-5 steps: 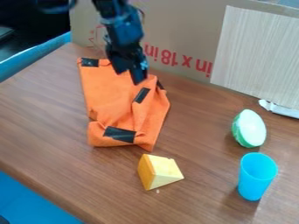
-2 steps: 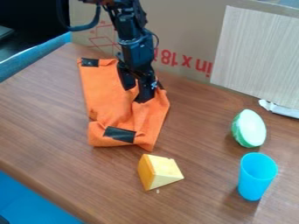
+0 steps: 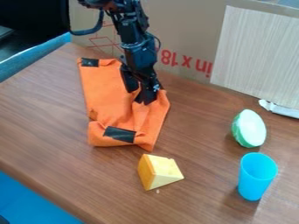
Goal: Unfold the cloth from top right to bottom left
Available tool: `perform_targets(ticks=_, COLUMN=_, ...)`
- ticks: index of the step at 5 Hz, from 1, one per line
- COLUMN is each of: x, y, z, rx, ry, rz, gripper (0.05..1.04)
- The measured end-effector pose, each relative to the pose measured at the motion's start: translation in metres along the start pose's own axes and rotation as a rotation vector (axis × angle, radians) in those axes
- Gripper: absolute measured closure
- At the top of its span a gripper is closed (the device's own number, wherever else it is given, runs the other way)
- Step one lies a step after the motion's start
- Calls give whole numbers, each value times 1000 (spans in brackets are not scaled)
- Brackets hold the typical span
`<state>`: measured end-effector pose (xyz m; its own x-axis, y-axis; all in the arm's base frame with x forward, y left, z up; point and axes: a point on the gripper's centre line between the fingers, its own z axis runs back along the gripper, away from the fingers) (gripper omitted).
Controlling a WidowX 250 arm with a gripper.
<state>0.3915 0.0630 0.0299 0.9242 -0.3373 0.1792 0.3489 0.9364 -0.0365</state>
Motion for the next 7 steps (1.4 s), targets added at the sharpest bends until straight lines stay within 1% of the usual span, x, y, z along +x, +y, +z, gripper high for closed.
perform_targets(ticks=1, x=6, y=2, z=2, rx=-2, ry=-17, rz=5, gripper=121)
perform_targets(ticks=2, x=6, y=1, z=-1, rx=-13, ry=-16, rz=7, gripper=412)
perform_targets(ticks=3, x=7, y=7, z=-1, rx=-1, ry=-36, rz=25, gripper=717)
perform_targets(ticks=4, x=7, y=8, z=-1, rx=5, ry=-43, rz=29, gripper=928)
perform_targets(ticks=5, x=4, y=6, z=-5, rx=0, ry=-38, rz=24, gripper=1017)
perform_targets(ticks=6, x=0, y=5, z=-4, rx=-27, ry=-44, rz=35, gripper=1034)
perform_targets(ticks=7, x=1, y=5, z=21, rx=-53, ry=-89, rz=40, gripper=1034)
